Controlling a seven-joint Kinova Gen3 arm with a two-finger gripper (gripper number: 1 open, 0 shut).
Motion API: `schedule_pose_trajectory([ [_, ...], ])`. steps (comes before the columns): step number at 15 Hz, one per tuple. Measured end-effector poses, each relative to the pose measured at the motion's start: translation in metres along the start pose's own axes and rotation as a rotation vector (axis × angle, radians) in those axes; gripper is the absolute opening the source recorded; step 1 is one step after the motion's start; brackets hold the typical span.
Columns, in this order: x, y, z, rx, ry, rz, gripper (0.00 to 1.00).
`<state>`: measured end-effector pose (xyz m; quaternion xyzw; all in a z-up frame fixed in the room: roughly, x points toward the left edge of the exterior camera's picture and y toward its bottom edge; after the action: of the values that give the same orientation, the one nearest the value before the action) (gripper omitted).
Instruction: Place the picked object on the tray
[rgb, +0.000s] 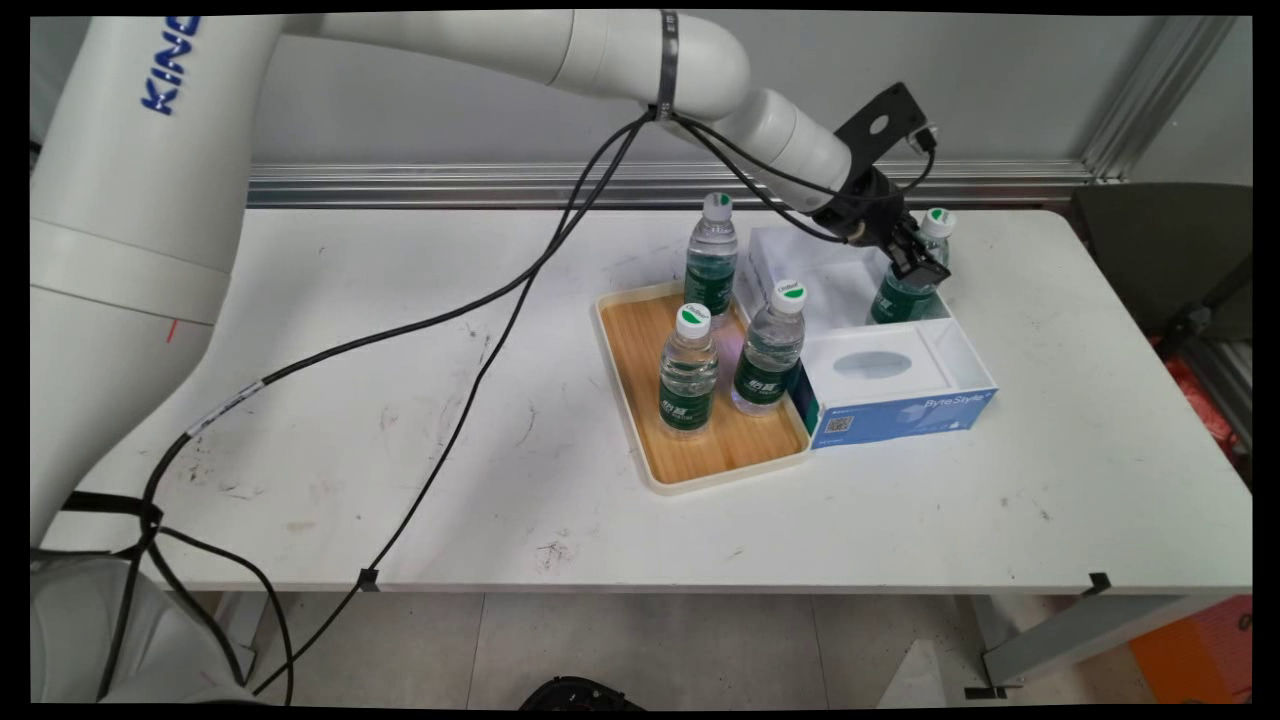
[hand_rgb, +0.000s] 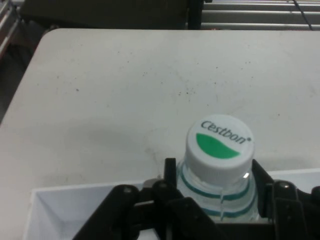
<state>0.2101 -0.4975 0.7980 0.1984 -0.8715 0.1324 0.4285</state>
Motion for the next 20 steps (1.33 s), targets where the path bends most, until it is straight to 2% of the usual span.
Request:
schedule_pose_trajectory([
  [6,0.017,-0.002,-0.033,0.016,0.027,0.001,0.0],
  [12,0.036,0.003,-0.096,0.024,0.047,-0.001,0.0],
  [17,0.051,0.0,-0.146,0.059,0.066,-0.003,0.0],
  [20,0.055,-0.001,-0.171,0.066,0.064,-0.014,0.0],
])
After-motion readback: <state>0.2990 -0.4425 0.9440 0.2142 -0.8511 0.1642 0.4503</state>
